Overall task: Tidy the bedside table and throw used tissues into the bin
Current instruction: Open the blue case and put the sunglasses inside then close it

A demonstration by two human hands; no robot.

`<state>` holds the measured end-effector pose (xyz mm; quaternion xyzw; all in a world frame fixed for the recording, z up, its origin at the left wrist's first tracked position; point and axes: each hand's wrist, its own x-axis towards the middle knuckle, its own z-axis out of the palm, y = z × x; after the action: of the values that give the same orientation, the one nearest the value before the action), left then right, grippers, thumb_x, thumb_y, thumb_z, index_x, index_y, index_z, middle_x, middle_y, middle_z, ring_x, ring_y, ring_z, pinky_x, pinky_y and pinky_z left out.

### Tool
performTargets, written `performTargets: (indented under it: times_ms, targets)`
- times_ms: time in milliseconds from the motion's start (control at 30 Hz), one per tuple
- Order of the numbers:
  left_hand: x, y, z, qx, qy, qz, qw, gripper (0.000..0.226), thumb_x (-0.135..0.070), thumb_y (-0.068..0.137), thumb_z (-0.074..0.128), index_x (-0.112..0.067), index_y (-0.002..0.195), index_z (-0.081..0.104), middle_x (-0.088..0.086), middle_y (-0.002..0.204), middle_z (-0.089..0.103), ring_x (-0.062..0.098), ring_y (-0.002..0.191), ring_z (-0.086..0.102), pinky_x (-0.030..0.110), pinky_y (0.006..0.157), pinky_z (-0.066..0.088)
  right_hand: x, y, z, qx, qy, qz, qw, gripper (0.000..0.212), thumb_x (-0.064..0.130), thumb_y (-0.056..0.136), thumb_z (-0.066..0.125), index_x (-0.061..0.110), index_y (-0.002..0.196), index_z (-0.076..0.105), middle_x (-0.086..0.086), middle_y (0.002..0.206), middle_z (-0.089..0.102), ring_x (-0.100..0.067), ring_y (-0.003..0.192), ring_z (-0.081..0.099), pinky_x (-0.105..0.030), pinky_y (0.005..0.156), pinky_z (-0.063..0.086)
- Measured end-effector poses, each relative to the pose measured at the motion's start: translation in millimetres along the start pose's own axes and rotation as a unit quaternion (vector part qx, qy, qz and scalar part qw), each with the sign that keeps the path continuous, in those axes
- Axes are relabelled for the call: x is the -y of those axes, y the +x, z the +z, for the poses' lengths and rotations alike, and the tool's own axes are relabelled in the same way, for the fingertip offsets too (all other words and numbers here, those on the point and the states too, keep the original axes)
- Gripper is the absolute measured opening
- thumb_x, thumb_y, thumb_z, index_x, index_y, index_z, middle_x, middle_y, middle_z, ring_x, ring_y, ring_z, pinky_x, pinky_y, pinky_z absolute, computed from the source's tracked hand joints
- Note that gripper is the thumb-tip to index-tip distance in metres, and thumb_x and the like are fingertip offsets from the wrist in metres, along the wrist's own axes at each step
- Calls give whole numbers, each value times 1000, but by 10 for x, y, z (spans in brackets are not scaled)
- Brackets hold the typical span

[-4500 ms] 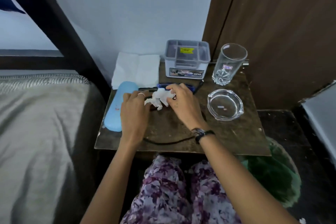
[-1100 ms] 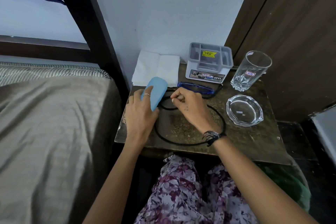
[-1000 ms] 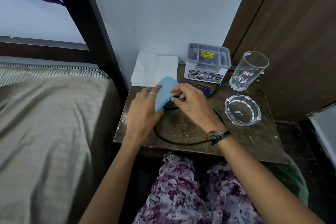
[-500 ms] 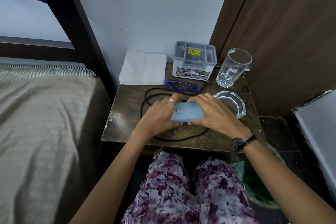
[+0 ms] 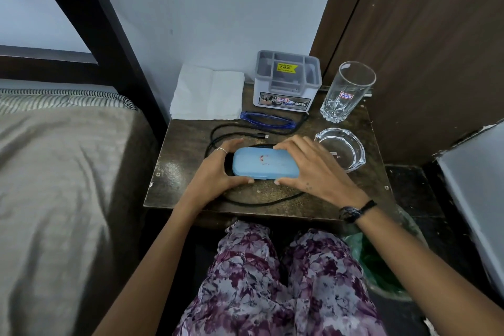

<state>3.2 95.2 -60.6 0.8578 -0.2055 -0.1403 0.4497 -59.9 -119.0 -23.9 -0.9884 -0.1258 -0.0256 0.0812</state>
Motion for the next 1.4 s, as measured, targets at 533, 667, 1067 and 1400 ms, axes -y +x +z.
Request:
performTargets:
  times_ms: [533, 667, 1067, 1400]
  targets:
    - [17, -31, 16, -21, -31, -6, 999, 113, -17, 60, 86, -30, 147, 15, -24, 120, 51, 9, 123, 48, 26, 96, 40, -193, 286, -435, 146, 217, 63, 963, 38, 56, 87, 49, 29, 113, 39, -9, 110, 62, -27, 87, 60, -45, 77, 48]
    - [42, -35, 3, -13, -25, 12, 1000, 114, -18, 59, 86, -39, 145, 14, -37, 113, 48, 8, 123, 50, 33, 98, 42, -273, 401, -398, 124, 176, 82, 973, 33, 59, 91, 36, 28, 98, 45, -11, 68, 46, -23, 56, 38, -40, 55, 29]
    - [77, 3, 26, -19, 33, 39, 999, 117, -35, 64, 82, -54, 137, -7, -10, 131, 58, 15, 123, 48, 34, 96, 43, -255, 1003, -261, 60, 54, 164, 983, 27, 28, 86, 64, 14, 109, 66, -9, 109, 67, -27, 98, 61, -38, 84, 50]
    - [110, 10, 39, -20, 67, 55, 996, 112, -67, 57, 59, -47, 140, -12, -7, 136, 54, 17, 125, 49, 41, 99, 44, -198, 932, -343, -111, -71, 56, 990, 22, 16, 94, 46, 2, 99, 62, -13, 95, 61, -30, 87, 60, -39, 69, 50]
